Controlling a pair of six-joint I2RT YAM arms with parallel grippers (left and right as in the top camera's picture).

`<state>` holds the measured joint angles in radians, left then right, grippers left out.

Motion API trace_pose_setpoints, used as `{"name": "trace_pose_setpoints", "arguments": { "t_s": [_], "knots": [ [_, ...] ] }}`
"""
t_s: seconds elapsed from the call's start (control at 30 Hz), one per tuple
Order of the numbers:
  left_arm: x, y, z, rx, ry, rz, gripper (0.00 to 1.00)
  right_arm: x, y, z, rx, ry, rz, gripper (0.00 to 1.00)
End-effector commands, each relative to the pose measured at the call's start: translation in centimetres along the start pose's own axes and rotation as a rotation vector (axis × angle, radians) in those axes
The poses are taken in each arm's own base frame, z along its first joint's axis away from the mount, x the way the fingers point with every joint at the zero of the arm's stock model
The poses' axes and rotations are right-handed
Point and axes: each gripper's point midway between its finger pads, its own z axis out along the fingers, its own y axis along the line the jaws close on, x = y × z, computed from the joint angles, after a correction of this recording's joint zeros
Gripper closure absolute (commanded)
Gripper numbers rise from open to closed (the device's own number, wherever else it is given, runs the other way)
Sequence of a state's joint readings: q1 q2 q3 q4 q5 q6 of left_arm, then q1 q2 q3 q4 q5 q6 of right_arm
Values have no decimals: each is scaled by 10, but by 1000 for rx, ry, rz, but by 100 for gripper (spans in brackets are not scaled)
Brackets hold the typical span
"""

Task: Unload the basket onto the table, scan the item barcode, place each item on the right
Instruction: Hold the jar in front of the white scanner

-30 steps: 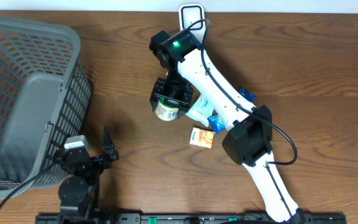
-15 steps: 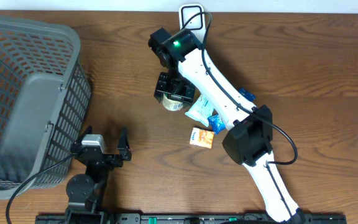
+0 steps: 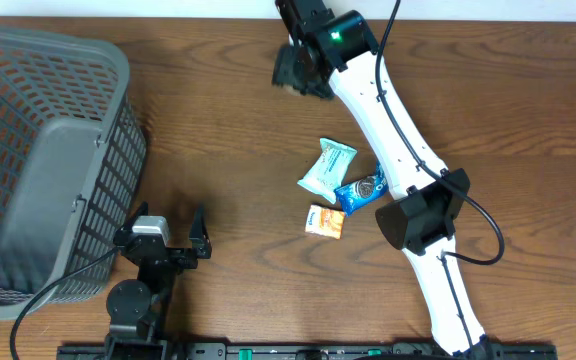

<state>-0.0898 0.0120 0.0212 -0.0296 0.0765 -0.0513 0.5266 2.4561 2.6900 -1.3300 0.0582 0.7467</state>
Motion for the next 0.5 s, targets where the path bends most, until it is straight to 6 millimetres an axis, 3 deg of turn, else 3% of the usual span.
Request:
{"name": "trace_pose_setpoints", "arguments": {
  "t_s": [0.0,0.13,0.23,0.47],
  "knots": [
    [15,-2,1,16,45,8,2,-55,-15,-22,137,-294,-55,59],
    [15,-2,1,16,45,8,2,-90,-4,-18,140,-458,-117,71],
    [15,-2,1,16,46,8,2,-108,4,-6,113,-542,-139,69],
    [15,-2,1,16,46,8,2,-138,3,26,39,-688,-73,63]
  ]
}}
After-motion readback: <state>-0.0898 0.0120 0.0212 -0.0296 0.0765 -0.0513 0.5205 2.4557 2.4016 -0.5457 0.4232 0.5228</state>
